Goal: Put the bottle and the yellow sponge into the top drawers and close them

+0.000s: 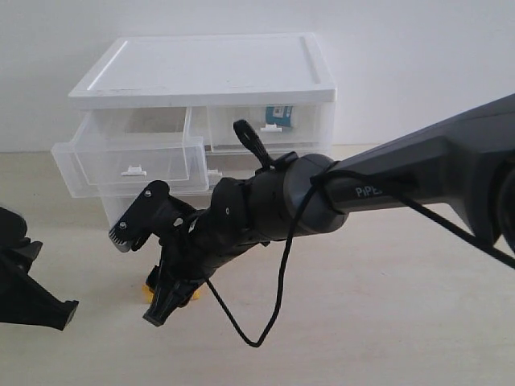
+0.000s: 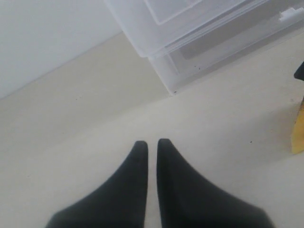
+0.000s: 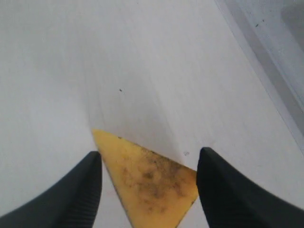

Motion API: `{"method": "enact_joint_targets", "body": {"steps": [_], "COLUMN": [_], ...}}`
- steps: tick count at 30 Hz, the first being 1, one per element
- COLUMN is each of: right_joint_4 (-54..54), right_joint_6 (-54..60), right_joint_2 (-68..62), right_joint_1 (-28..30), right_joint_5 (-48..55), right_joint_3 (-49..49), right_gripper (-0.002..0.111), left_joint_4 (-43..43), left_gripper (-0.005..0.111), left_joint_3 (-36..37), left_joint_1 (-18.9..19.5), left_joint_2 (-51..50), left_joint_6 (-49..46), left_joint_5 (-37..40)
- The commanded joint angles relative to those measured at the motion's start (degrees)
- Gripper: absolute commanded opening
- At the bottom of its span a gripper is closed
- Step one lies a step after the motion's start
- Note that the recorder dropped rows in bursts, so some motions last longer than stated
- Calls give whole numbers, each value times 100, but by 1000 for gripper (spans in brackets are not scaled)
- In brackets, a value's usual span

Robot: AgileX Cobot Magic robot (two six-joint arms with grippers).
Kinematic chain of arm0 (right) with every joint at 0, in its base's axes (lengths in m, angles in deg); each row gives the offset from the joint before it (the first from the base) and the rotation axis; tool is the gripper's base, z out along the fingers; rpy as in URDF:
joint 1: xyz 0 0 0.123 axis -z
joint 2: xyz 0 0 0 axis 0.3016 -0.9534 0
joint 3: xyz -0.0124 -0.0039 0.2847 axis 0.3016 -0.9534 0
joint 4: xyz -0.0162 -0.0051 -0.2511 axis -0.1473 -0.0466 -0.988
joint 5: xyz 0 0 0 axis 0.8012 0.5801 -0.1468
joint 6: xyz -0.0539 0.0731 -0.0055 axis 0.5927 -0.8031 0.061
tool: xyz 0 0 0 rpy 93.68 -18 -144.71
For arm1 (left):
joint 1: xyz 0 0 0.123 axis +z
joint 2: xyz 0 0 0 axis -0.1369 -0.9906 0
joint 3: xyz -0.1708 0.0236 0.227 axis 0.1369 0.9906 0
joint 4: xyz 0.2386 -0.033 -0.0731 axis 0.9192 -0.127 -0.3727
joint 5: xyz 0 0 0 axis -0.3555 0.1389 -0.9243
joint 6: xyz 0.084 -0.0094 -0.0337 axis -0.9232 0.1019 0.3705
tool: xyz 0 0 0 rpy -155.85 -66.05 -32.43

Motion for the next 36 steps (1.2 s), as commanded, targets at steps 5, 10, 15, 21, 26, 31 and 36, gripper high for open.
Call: {"method": "enact_joint_targets", "body": {"steps": [5, 10, 15, 21, 26, 31, 36], "right_joint_4": [-64, -64, -52, -65, -76, -88, -75], "right_joint_6": [-40, -40, -127, -292, -264, -264, -353], "right_joint_2": [-89, -68, -68, -68, -68, -112, -210], "right_joint_1": [27, 15, 15, 15, 15, 26, 26], "right_joint_5": [181, 112, 30, -129, -252, -235, -61], "right_joint_3": [-70, -70, -70, -70, -70, -70, -70], "right_gripper": [53, 53, 61, 71, 71, 71, 71], "left_joint_4": [40, 40, 96, 161, 159, 159, 170], "left_gripper": [4, 4, 4, 4, 4, 4, 4], "left_joint_3": [34, 34, 34, 34, 34, 34, 34], "left_joint_1": [10, 10, 10, 10, 10, 10, 10], "left_joint_2": [43, 43, 43, 43, 43, 43, 43], "left_joint_6": [-18, -18, -18, 25, 25, 25, 25], "left_joint_5": [54, 54, 55, 55, 79, 119, 118]}}
